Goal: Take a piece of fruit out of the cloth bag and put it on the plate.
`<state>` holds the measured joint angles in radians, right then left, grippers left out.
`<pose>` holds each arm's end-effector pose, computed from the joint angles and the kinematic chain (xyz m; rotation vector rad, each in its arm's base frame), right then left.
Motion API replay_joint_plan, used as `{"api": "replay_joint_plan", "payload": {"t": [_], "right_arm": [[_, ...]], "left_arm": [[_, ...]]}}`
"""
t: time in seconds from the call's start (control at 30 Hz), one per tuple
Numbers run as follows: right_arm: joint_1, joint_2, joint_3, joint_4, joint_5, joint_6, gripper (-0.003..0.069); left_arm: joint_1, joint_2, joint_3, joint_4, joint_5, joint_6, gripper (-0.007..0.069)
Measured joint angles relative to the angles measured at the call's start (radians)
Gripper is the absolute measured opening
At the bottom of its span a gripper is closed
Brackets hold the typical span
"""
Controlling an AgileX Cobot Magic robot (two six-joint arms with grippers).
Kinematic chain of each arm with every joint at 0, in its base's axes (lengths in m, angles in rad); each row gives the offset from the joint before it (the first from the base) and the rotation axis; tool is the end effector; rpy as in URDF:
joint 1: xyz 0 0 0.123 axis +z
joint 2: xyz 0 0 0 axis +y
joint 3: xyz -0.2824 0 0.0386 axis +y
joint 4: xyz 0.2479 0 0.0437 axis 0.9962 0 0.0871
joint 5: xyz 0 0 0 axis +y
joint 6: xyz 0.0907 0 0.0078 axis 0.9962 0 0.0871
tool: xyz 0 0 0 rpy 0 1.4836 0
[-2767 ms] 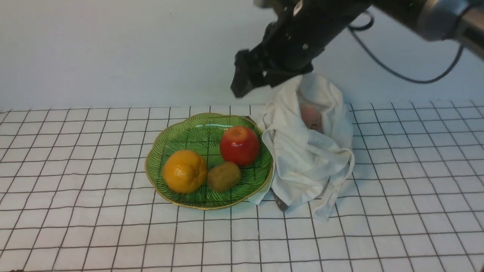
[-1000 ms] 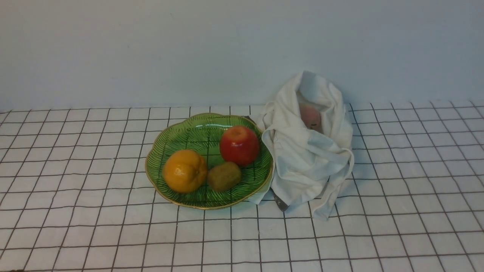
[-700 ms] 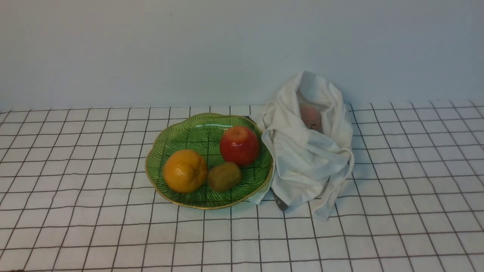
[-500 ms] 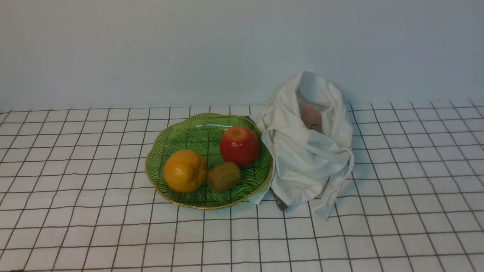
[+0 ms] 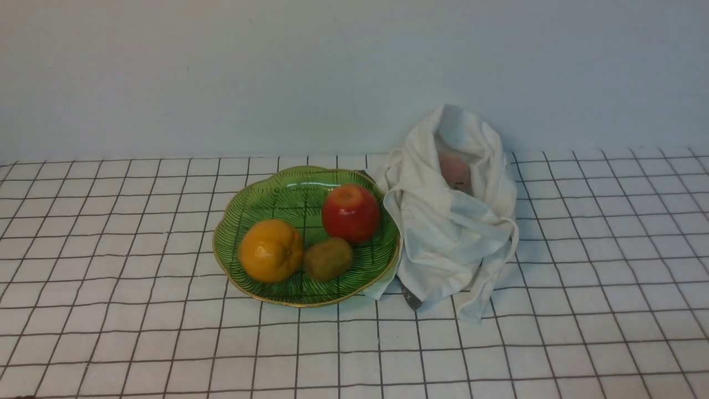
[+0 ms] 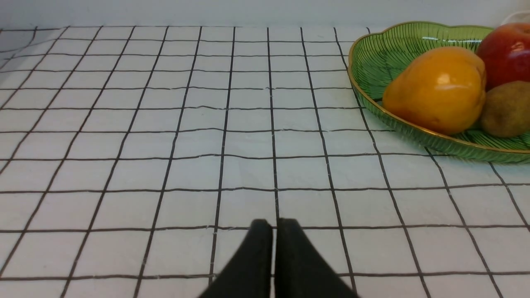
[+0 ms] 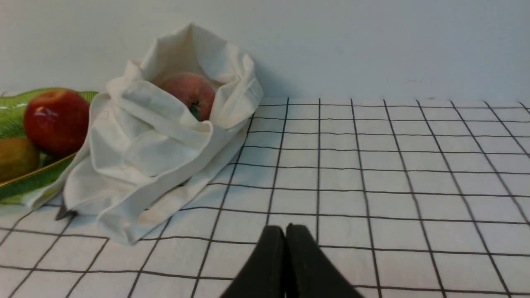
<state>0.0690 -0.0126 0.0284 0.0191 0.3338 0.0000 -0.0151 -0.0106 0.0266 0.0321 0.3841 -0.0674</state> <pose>0.0534 0.0043 0.1741 -0.0511 1.8329 0.0669 0.0524 0.0003 0.1702 -0.0295 1.8833 -0.0248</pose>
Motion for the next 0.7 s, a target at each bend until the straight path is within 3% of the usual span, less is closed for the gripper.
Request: {"api": "replay_joint_plan", "payload": {"t": [0.17,0.7], "right_arm": [[-0.059,0.0,-0.003,0.001,0.031,0.0,-0.0014],[-0.061,0.0,-0.004,0.001,0.035,0.0,-0.0014]], "left_arm": [[0.0,0.0,0.0,0.0,0.0,0.0,-0.0005],[0.0,0.0,0.0,0.0,0.0,0.0,-0.0005]]}}
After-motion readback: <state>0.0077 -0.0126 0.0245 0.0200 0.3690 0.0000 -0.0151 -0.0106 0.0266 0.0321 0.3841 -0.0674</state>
